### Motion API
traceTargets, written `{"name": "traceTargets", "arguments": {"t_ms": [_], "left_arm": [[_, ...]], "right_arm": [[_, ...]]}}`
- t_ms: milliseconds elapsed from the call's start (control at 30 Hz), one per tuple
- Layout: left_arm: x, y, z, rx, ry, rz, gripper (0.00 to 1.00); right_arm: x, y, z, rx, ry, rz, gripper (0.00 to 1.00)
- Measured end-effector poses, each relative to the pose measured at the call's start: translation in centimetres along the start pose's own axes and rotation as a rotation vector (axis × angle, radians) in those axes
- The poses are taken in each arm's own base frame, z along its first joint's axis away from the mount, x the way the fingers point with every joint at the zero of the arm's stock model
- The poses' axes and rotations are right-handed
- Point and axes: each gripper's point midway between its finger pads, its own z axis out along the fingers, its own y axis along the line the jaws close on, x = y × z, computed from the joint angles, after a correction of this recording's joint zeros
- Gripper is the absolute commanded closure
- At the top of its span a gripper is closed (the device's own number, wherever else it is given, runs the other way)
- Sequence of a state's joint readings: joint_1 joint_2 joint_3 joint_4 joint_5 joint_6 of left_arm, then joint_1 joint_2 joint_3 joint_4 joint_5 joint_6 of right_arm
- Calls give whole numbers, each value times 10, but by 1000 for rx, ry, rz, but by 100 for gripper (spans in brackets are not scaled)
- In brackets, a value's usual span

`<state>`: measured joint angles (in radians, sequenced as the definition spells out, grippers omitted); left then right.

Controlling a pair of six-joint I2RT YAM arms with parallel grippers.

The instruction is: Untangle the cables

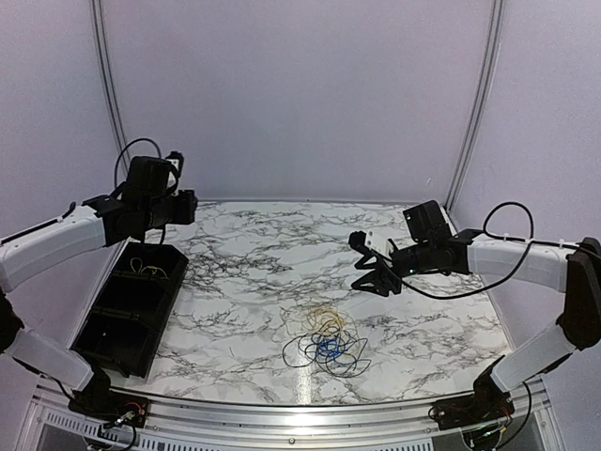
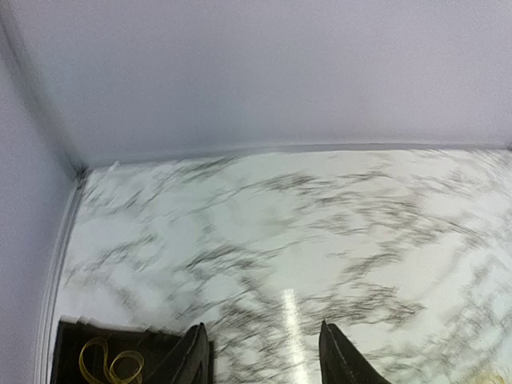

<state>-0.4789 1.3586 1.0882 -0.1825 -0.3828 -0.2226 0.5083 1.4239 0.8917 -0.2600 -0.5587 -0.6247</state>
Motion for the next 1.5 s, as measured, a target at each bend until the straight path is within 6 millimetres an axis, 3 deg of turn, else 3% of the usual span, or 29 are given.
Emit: {"name": "traceTargets", "arguments": {"t_ms": [67,133,200,267,367,433,567,700,800,1000,1133,1300,1367,1500], "left_arm": [[-16,-65,-8,202,-52,117,55],[-18,-122,-13,379,-86,223,57],[0,-168,-14,546,-82,316,57],[33,-189,-11,668,-49,371,56],[102,-194,-11,787,87,435,52],[118,-200,-14,819,119,465,48],[131,-235,-44,934,105,495,45],[135,-258,-65,1000,119,446,43],[133,-261,-58,957,148,368,44],[133,-273,-32,877,225,242,50],[158,-285,-24,894,319,199,52],[195,-295,-21,912,440,175,53],[203,-298,-22,918,469,169,55],[208,-310,-21,949,511,149,65]], "right_arm": [[-6,6,3,-10,3,-25,47],[-12,17,9,-31,3,-60,49],[-16,29,16,-66,7,-88,52],[-15,38,23,-98,22,-96,53],[-5,43,35,-133,59,-85,57],[6,45,47,-156,100,-77,63],[27,48,82,-190,224,-87,65],[39,81,99,-261,298,-141,62],[34,86,95,-270,295,-154,59],[16,68,75,-214,242,-155,57],[8,54,59,-185,200,-142,56],[7,15,27,-91,141,-78,55],[9,4,19,-60,130,-60,55],[10,2,17,-48,123,-54,55]]}}
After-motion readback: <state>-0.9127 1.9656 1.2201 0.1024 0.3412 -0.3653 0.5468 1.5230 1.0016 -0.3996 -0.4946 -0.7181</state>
